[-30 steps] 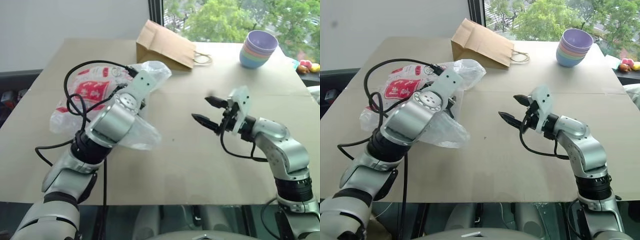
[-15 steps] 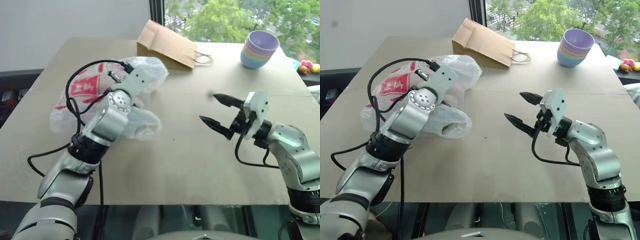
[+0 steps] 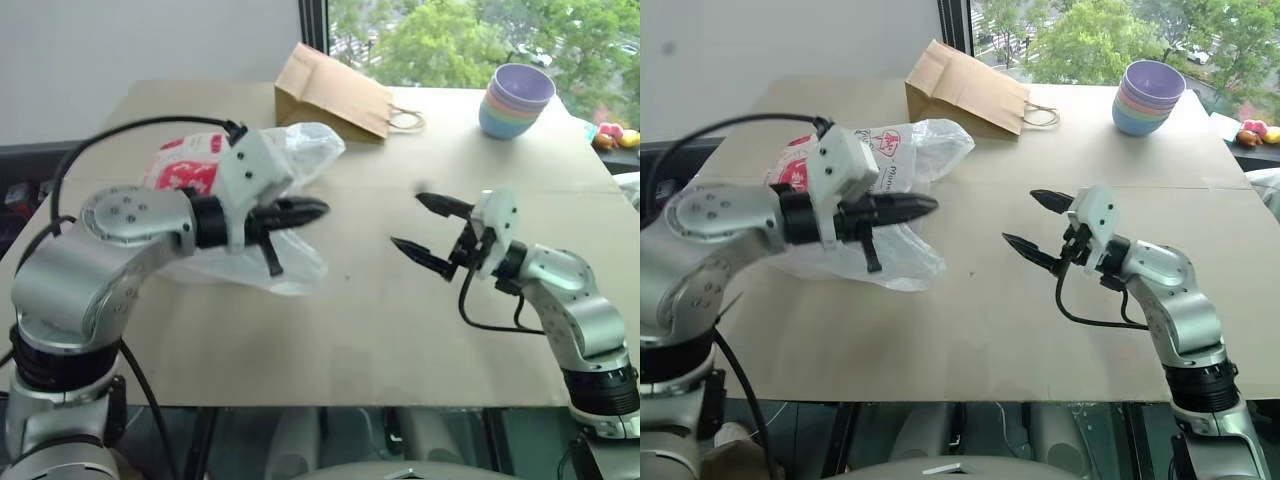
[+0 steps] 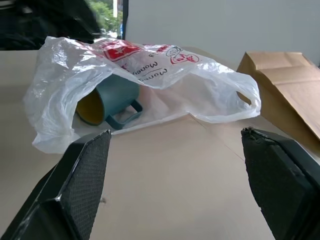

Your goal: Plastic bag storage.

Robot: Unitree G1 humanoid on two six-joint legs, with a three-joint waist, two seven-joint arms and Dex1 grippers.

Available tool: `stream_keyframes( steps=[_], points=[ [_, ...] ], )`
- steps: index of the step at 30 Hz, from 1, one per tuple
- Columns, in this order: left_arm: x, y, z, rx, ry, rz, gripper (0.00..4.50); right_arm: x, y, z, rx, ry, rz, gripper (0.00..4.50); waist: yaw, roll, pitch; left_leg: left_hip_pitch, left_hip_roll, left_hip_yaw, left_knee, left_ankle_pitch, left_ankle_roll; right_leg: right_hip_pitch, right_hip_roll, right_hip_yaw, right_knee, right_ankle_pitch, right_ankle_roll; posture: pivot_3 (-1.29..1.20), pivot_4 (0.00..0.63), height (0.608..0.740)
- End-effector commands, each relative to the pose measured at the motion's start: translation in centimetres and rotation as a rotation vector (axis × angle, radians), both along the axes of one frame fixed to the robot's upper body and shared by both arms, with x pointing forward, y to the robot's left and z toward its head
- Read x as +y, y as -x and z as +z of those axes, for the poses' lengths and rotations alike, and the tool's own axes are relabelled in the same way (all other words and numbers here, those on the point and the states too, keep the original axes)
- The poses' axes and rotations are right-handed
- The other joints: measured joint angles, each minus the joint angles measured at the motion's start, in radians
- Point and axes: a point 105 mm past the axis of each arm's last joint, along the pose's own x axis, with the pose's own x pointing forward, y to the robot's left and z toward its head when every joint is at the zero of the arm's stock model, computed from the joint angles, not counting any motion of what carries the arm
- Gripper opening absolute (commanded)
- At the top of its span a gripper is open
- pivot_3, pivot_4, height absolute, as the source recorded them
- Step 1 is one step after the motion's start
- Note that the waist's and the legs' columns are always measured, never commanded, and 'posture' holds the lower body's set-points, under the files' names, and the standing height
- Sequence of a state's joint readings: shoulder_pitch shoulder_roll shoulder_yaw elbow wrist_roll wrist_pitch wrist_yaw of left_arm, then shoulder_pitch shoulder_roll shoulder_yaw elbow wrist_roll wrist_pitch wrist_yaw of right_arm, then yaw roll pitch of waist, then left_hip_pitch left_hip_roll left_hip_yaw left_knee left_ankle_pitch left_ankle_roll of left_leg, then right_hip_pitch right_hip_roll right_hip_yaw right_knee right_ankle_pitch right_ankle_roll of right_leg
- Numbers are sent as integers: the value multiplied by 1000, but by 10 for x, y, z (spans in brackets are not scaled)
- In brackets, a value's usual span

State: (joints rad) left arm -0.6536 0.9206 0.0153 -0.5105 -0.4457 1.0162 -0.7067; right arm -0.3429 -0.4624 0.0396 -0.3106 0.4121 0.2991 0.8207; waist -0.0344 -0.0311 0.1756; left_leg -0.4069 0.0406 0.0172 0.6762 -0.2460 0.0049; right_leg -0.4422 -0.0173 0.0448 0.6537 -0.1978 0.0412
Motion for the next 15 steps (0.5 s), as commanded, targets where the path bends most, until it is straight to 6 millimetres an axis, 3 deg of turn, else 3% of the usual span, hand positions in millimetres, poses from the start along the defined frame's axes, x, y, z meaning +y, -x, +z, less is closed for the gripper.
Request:
stream_keyframes(
  steps=[1, 3, 5, 7, 8, 15],
  points=[
    [10, -20, 11, -123, -64, 163, 1302, 1, -2, 11, -52, -13, 3, 4232, 2, 0, 0, 1, 0, 0, 0, 0, 0, 1, 0, 0, 0, 0, 0, 0, 150, 740],
    [1, -21, 7, -120, -68, 158, 2255, 2, -3, 11, -53, -11, 2, 4232, 5, 0, 0, 0, 0, 0, 0, 0, 0, 1, 0, 0, -1, 0, 1, 0, 150, 740],
    [-6, -34, -4, -102, -79, 263, 3171, 0, -3, 12, -58, -6, -6, 4232, 14, 0, 0, -2, 0, 0, 0, 0, 0, 0, 0, 0, -1, 1, 1, 0, 150, 740],
    [-2, -48, -9, -134, -120, 391, 4172, -3, -2, 14, -59, -6, -12, 4232, 21, 0, 0, -4, 0, -1, 0, 0, 0, -1, 0, 0, -2, 1, 2, 0, 150, 740],
    [0, -55, -10, -171, -155, 443, 4454, -3, -2, 15, -59, -7, -18, 4232, 21, 0, 0, -5, -1, -1, 0, 0, 0, -2, 0, 0, -1, 1, 1, 0, 150, 740],
    [-17, -96, -18, -310, -230, 575, 4454, -9, 3, 17, -55, -9, -53, 4232, 24, 0, 0, -6, -1, 0, 1, 0, 0, -5, 0, 1, 0, 3, -2, 0, 150, 740]
  ],
)
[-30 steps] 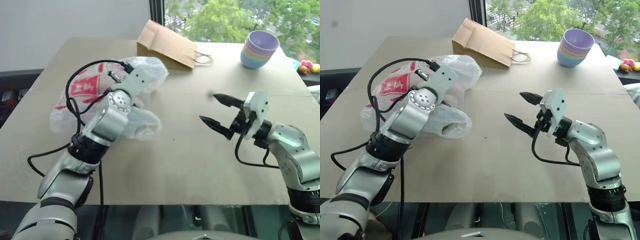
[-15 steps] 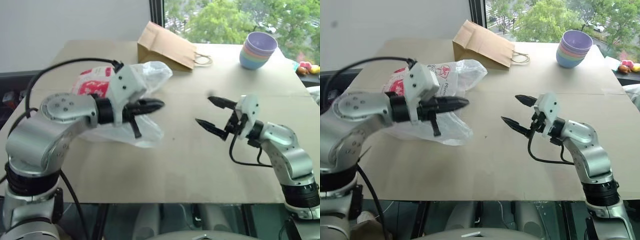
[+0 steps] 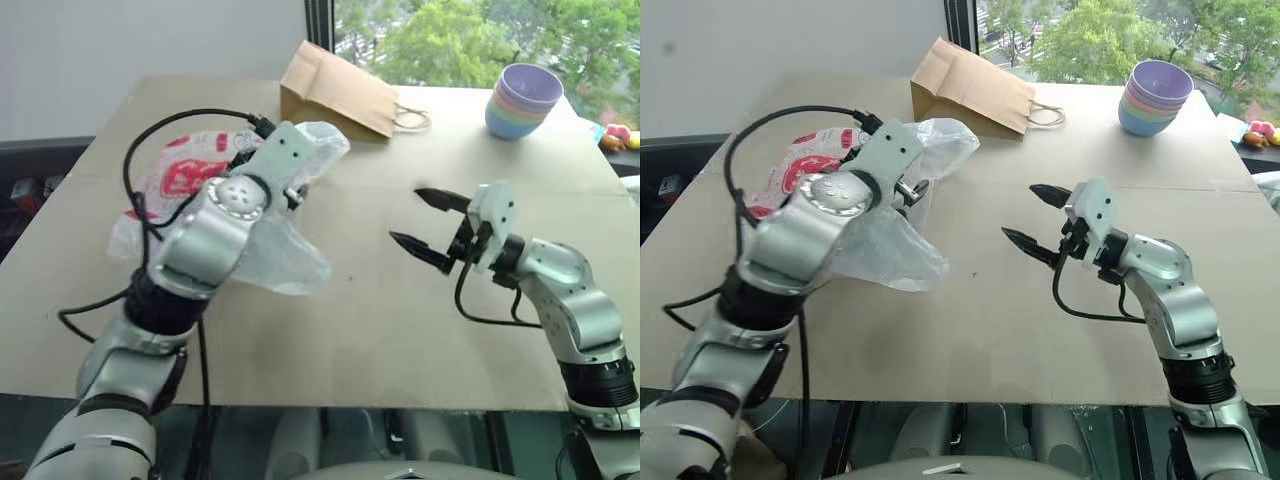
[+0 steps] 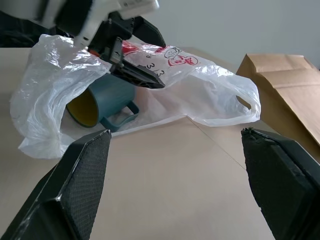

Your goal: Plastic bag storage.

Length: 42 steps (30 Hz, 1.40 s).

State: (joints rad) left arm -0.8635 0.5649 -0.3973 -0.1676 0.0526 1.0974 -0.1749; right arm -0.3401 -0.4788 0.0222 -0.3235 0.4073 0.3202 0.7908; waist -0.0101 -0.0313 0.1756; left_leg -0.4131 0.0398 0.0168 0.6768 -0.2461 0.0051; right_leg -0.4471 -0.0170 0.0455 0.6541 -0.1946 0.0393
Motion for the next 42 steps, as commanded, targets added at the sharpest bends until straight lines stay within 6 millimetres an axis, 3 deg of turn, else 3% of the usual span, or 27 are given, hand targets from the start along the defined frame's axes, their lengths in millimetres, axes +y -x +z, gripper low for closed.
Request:
stream_keyframes(
  steps=[1, 10, 13, 15, 17, 21, 22, 27, 31, 35, 40, 42],
  points=[
    [-4, -18, 17, -119, -66, 47, 4454, -2, 7, 15, -53, -17, -7, 4232, -1, 0, 0, 0, 0, 0, 1, 0, 0, 0, 0, 0, 0, 0, 0, 0, 150, 740],
    [5, -75, -5, -101, -200, 111, 4454, -3, 11, 17, -59, -22, -36, 4232, -4, 0, 0, -1, 0, 0, 1, 0, 0, -1, 0, 1, 0, 0, 0, 0, 150, 740],
    [12, -86, -13, -108, -248, 99, 3740, -3, 12, 17, -63, -24, -48, 4232, -3, 0, 0, -1, 0, 0, 1, 0, 0, 0, 0, 0, 0, 0, 0, 0, 150, 740],
    [13, -90, -8, -129, -239, 81, 2895, -3, 12, 17, -64, -25, -52, 4232, -3, 0, 0, -1, 0, 1, 1, 0, 0, 0, 0, 0, -1, 0, 0, 0, 150, 740],
    [6, -90, -1, -125, -110, -3, 1889, -4, 13, 18, -72, -26, -66, 4232, -2, 0, 0, -3, 0, 0, 1, 0, 1, -1, 0, 0, -2, 0, 0, 0, 150, 740],
    [-19, -66, 16, -108, 76, -292, 150, -3, 10, 22, -102, -6, -95, 4232, -4, 0, 0, -3, 0, 1, 1, -1, 1, -1, 0, 0, -2, 0, 0, 0, 150, 740],
    [-30, -51, 26, -156, 73, -403, 18, -3, 7, 20, -113, 16, -110, 4232, -6, 0, 0, -3, 0, 1, 1, -1, 1, -1, -1, 1, -2, 0, 0, 0, 150, 740],
    [-70, 8, 39, -213, 83, -713, 18, -9, -9, 11, -145, 109, -231, 4232, 1, 0, 0, -2, 0, 2, 1, -1, 1, -1, -1, 1, 0, 0, 0, 0, 150, 740],
    [-102, 33, 46, -217, 119, -886, 18, -25, -21, 5, -161, 168, -359, 4232, 7, 0, 0, -2, 0, 1, 6, -1, 1, 0, -1, 1, 2, 0, 0, 0, 150, 740],
    [-130, 43, 58, -209, 160, -994, 18, -32, -18, -1, -128, 178, -393, 4232, 2, 0, 0, -1, 0, 2, 7, -1, 1, 0, 0, 2, 4, -2, 3, 0, 150, 740],
    [-138, 40, 68, -235, 175, -1017, 18, -19, 6, -8, 31, 83, -306, 4232, -7, 1, 0, -1, 0, 1, 7, -1, 1, 0, 0, 2, 4, -2, 3, 0, 150, 740],
    [-143, 35, 75, -237, 205, -1020, 18, -19, 7, -6, 50, 35, -340, 4232, -7, 1, -1, -1, 0, 1, 7, -1, 1, 0, 1, 3, 4, -2, 3, 0, 150, 740]
  ],
)
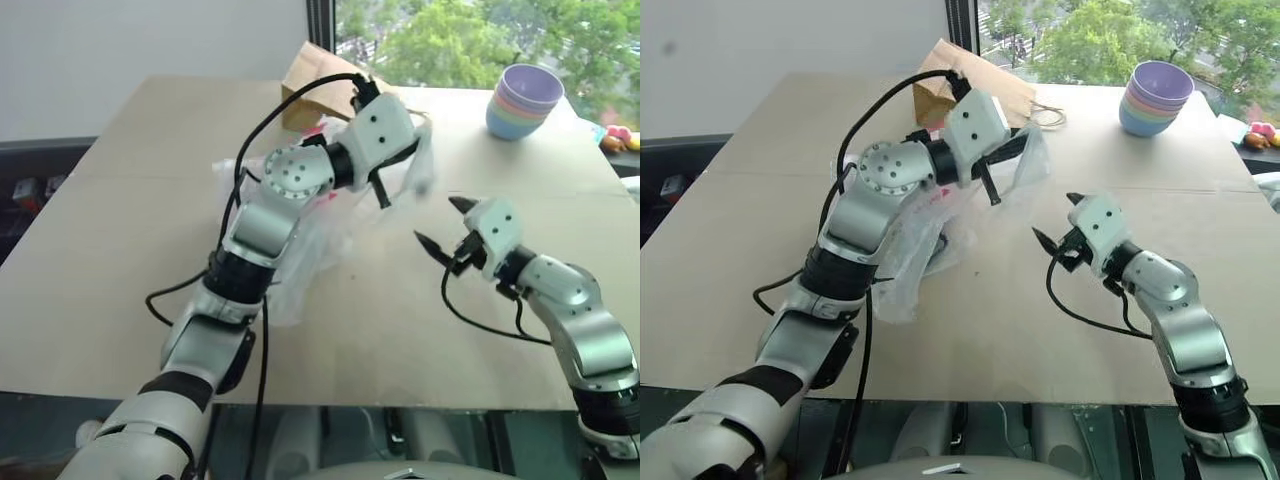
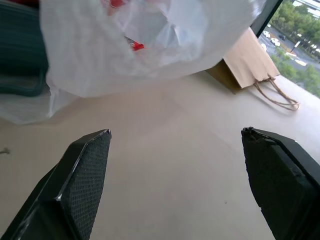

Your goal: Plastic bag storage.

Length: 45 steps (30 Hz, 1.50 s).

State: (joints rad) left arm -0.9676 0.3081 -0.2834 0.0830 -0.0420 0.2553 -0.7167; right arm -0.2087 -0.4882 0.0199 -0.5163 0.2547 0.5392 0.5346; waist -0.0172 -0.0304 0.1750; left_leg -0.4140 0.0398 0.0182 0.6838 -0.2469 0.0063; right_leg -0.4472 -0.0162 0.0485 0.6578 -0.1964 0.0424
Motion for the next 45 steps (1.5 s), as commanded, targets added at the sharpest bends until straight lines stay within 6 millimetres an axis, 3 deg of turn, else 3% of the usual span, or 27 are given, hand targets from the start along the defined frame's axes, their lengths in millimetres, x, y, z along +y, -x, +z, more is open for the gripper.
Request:
stream_keyframes(
  steps=[1, 5, 8, 9, 12, 14, 18, 23, 26, 29, 34, 37, 38, 41, 44, 45],
  points=[
    [-8, -6, 19, -27, 36, -8, 18, 3, 5, 18, -27, -93, -32, 4232, 1, 0, 0, 0, 0, 0, 0, 0, 0, 0, 0, 0, 0, 0, 0, 0, 150, 740],
    [-14, -9, -5, 10, -42, -65, 18, -2, -3, 17, -3, -128, -145, 4232, 2, 0, 0, 0, 0, 0, 0, 0, 0, 0, 0, 0, 0, 0, 1, 0, 150, 740],
    [-4, -8, -13, 39, -35, -81, 18, -1, -7, 18, 8, -152, -182, 4232, 0, 0, 0, 0, 0, 1, 0, 0, 0, 0, 0, 1, 0, 0, 1, 0, 150, 740],
    [2, -7, -17, 136, -9, -98, 18, 1, -7, 18, 18, -169, -181, 4232, 0, 0, 0, 0, 0, 1, 0, 0, 0, 0, 0, 1, 0, 0, 1, 0, 150, 740],
    [13, 0, -24, 240, 3, -119, 1293, 11, -4, 20, 44, -208, -162, 4232, -1, 1, 0, 0, 0, 0, 0, 0, 0, -1, 1, 0, 0, 0, 0, 0, 150, 740],
    [24, 5, -16, 258, 31, -108, 2265, 18, -2, 23, 65, -244, -145, 4232, -1, 1, 0, -1, 0, 0, 0, 0, 0, -1, 1, 0, 0, 0, 0, 0, 150, 740],
    [45, 16, 5, 290, 100, -104, 2265, 21, -5, 29, 89, -310, -149, 4232, -1, 1, 0, 0, 0, 0, 0, 0, 0, 0, 0, 0, 0, 0, 1, 0, 150, 740],
    [104, 37, 30, 392, 178, -47, 2265, 39, 15, 54, 155, -503, 39, 4232, -16, 1, 0, 0, 1, -2, -1, 0, 0, -1, 1, -1, 1, -1, 0, 0, 150, 740],
    [135, 46, 34, 452, 240, 2, 2265, 37, 12, 61, 164, -519, 40, 4232, -22, 1, 0, 0, 1, -2, -1, 0, 0, 0, 0, -2, 0, -1, 1, 0, 150, 740],
    [174, 52, 20, 510, 290, 115, 2265, 35, 6, 60, 176, -495, 23, 4232, -23, 1, 0, 0, 1, -2, -1, 0, 0, 0, -1, -2, 0, -1, 1, 0, 150, 740],
    [210, 94, -15, 694, 362, 136, 2265, 33, -3, 46, 243, -454, -13, 4232, -26, 1, 0, 0, 2, -1, -3, 0, 0, -1, 0, -2, -1, -1, 0, 0, 150, 740],
    [226, 137, -59, 879, 320, 149, 2319, 25, -12, 40, 266, -452, -65, 3510, -31, 1, 0, 0, 2, -1, -3, 0, 0, -1, -1, -2, -1, -1, 0, 0, 150, 740],
    [229, 150, -68, 917, 306, 147, 2319, 24, -13, 39, 268, -450, -76, 2914, -33, 1, 0, 0, 2, 0, -4, 0, 0, -1, -1, -1, -2, -2, -1, 0, 150, 740],
    [239, 184, -100, 1075, 326, 170, 2319, 19, -17, 40, 264, -441, -96, 1683, -26, 0, 0, 1, 2, 1, -6, 0, 0, -2, -2, -1, -3, -5, -3, 0, 150, 740],
    [233, 200, -112, 1134, 329, 164, 2319, 20, -16, 42, 259, -423, -85, 178, -15, 2, 0, 1, 3, 0, -7, 0, 0, -1, -4, -2, -4, -6, -4, 0, 150, 740],
    [228, 204, -116, 1132, 312, 159, 2319, 22, -15, 42, 260, -420, -80, 79, -10, 2, 0, 1, 3, 0, -7, 0, 0, -1, -4, -3, -4, -6, -4, 0, 150, 740]
  ],
)
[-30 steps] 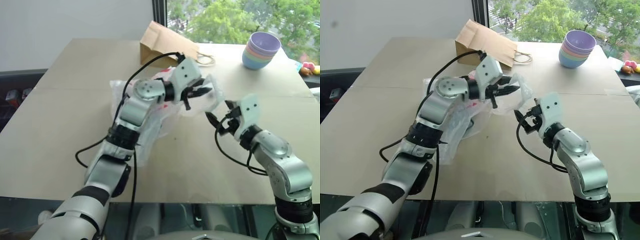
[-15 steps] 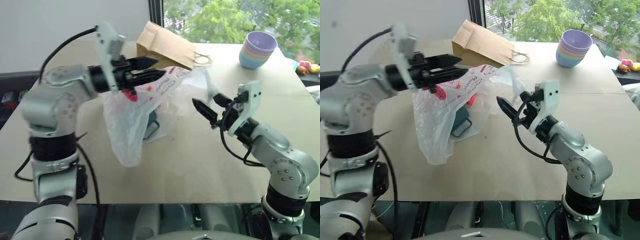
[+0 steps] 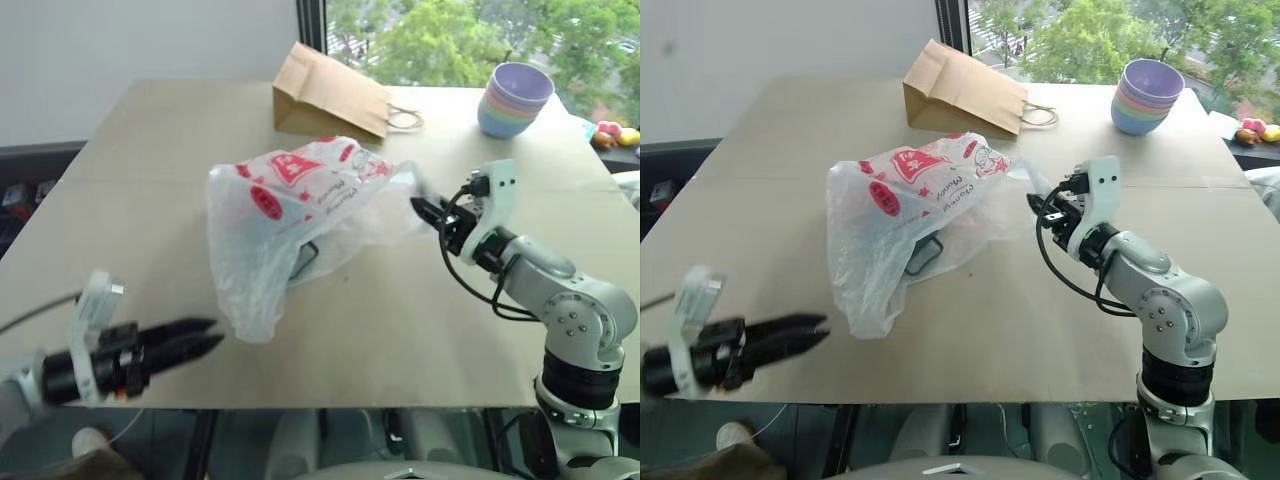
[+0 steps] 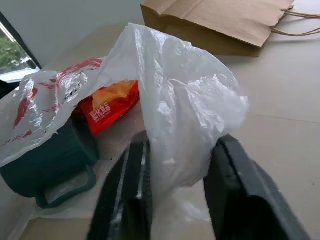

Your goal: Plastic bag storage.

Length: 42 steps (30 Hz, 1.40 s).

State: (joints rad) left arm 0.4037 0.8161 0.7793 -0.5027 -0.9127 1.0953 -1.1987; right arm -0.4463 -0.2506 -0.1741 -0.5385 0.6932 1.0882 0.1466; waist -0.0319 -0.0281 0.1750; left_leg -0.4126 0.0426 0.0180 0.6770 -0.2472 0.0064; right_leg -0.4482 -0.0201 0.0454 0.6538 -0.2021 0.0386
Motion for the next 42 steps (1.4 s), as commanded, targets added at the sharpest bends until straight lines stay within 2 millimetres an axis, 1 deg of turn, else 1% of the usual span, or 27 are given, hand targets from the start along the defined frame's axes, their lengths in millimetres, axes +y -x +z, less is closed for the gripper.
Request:
stream_keyframes(
  steps=[1, 4, 5, 8, 10, 12, 15, 18, 19, 20, 21, 22, 24, 25, 27, 28, 29, 30, 31, 33, 34, 35, 37, 38, 40, 42],
  points=[
    [-18, 8, 5, -90, -33, -71, 2319, 7, 5, 14, -54, 1, 33, 79, 5, -1, -1, 0, 0, 0, 0, 0, 0, 0, 0, -1, 0, 0, 0, 0, 150, 740],
    [-26, 0, -1, -161, -80, -52, 2319, 10, 8, 14, -54, 4, 44, 79, 2, 1, -2, 0, 0, 1, 0, 0, 0, 0, 0, 0, -1, 0, 0, 0, 150, 740],
    [-31, -4, 0, -175, -68, -46, 2319, 11, 9, 14, -53, 4, 47, 79, 1, 1, -2, 0, -1, 2, 0, 0, 0, 0, 0, 1, -1, 0, 0, 0, 150, 740],
    [-43, -21, -4, -225, -108, -42, 2319, 12, 11, 16, -54, 4, 50, 79, -1, 2, -2, 0, 0, 1, 0, 0, 0, 0, 2, 0, -1, 0, 0, 0, 150, 740],
    [-55, -38, -13, -226, -145, -25, 2319, 10, 11, 17, -57, 9, 47, 79, 0, 3, -2, 0, 0, 1, 0, 0, 0, 0, 2, 1, -1, 0, 0, 0, 150, 740],
    [-60, -48, -20, -226, -181, -5, 2319, 9, 12, 18, -59, 12, 45, 79, -4, 1, -3, 0, -1, 1, 0, 0, 0, 0, 3, 1, -1, 0, 0, 0, 150, 740],
    [-66, -54, -22, -202, -133, 0, 2319, 8, 12, 19, -64, 10, 41, 79, -13, 1, -3, -1, -1, 2, 0, 0, 0, 0, 3, 3, -1, 1, 1, 0, 150, 740],
    [-80, -56, -25, -169, -64, -24, 1568, 5, 10, 21, -74, 13, 28, 0, -10, 2, -3, 0, 0, 1, -1, 0, 0, 0, 3, 2, -1, 1, 1, 0, 150, 740],
    [-82, -61, -22, -173, -21, 0, 1039, 4, 10, 21, -78, 15, 26, 0, -9, 1, -3, 0, -1, 2, -1, 0, 0, 0, 3, 2, -1, 1, 1, 0, 150, 740],
    [-83, -64, -18, -177, 7, 18, 616, 4, 9, 22, -81, 16, 25, 0, -8, 1, -3, 0, -1, 1, -1, 0, 0, 0, 3, 1, -1, 1, 1, 0, 150, 740],
    [-82, -67, -12, -184, 48, 41, 116, 3, 9, 23, -86, 15, 26, 0, -9, 1, -3, 0, -1, 1, -1, 0, 0, 0, 2, 2, -1, 1, 1, 0, 150, 740],
    [-77, -75, 5, -207, 141, 81, 47, 3, 9, 29, -103, -2, 37, 0, -8, 1, -3, -1, -1, 1, -1, 0, 0, 0, 3, 2, -1, 1, 1, 0, 150, 740],
    [-66, -87, 43, -259, 329, 138, 47, 4, 8, 44, -153, -42, 73, 0, -7, 0, -2, -1, -1, 1, -1, 0, 0, 0, 3, 1, -1, 1, 2, 0, 150, 740],
    [-63, -90, 54, -270, 381, 153, 47, 4, 8, 48, -168, -55, 86, 0, -7, 0, -2, -1, -1, -1, -1, 0, 0, 0, 3, 0, -1, 2, 3, 0, 150, 740],
    [-52, -106, 95, -341, 516, 204, 47, 2, 2, 70, -221, -131, 114, 0, -8, 0, -2, 0, 0, -2, -1, 0, 0, 1, 3, 0, 0, 3, 4, 0, 150, 740],
    [-42, -118, 124, -408, 588, 257, 47, 1, -3, 91, -281, -183, 129, 0, -8, 0, -2, 0, -1, -2, -1, 0, 0, 1, 3, 0, 0, 3, 4, 0, 150, 740],
    [-34, -131, 156, -487, 660, 298, 47, -1, -10, 119, -349, -250, 140, 0, -7, 0, -2, -1, -1, -2, -1, 0, 0, 1, 3, 0, 0, 3, 4, 0, 150, 740],
    [-29, -140, 183, -551, 703, 330, 47, -2, -15, 143, -406, -294, 150, 0, -6, -1, 1, -1, -1, -2, 1, 0, 0, 1, 3, -1, 0, 3, 5, 0, 150, 740],
    [-24, -148, 205, -601, 740, 367, 47, -3, -19, 163, -457, -315, 150, 0, -5, -2, 4, -3, -1, -2, 5, 0, 0, 0, 4, -1, 2, 3, 4, 0, 150, 740],
    [-19, -159, 231, -644, 791, 410, 47, -6, -26, 185, -506, -331, 141, 0, -5, -2, 3, -3, -2, -3, 6, 0, 0, 1, 4, -1, 2, 5, 2, 0, 150, 740],
    [-18, -164, 250, -687, 811, 421, 47, -11, -28, 202, -553, -328, 129, 0, -5, -2, 2, -1, -2, -3, 5, 0, 1, 3, 4, -1, 2, 6, 0, 0, 150, 740],
    [-17, -166, 264, -721, 830, 425, 47, -15, -28, 215, -590, -326, 121, 0, -4, -2, 2, -1, -3, -2, 4, -1, 2, 4, 3, 0, -1, 6, 0, 0, 150, 740],
    [-16, -172, 286, -760, 848, 439, 47, -23, -24, 236, -637, -335, 122, 0, 1, -2, 2, -3, -3, -2, -1, -1, 2, 2, 3, -1, -6, 6, 0, 0, 150, 740],
    [-17, -173, 295, -775, 854, 432, 47, -28, -21, 246, -656, -334, 120, 0, 3, -2, 2, -4, -3, -2, -5, -1, 2, 2, 3, -1, -10, 6, 0, 0, 150, 740],
    [-17, -179, 310, -796, 849, 439, 47, -38, -15, 264, -685, -333, 111, 0, 5, -1, 3, -6, -3, -1, -8, -1, 2, 0, 2, -1, -11, 6, 0, 0, 150, 740],
    [-19, -180, 320, -807, 852, 421, 47, -45, -12, 271, -693, -293, 90, 0, 6, -1, 3, -10, -3, -2, -10, 0, -1, -4, 2, -2, -11, 6, 0, 0, 150, 740]
  ],
)
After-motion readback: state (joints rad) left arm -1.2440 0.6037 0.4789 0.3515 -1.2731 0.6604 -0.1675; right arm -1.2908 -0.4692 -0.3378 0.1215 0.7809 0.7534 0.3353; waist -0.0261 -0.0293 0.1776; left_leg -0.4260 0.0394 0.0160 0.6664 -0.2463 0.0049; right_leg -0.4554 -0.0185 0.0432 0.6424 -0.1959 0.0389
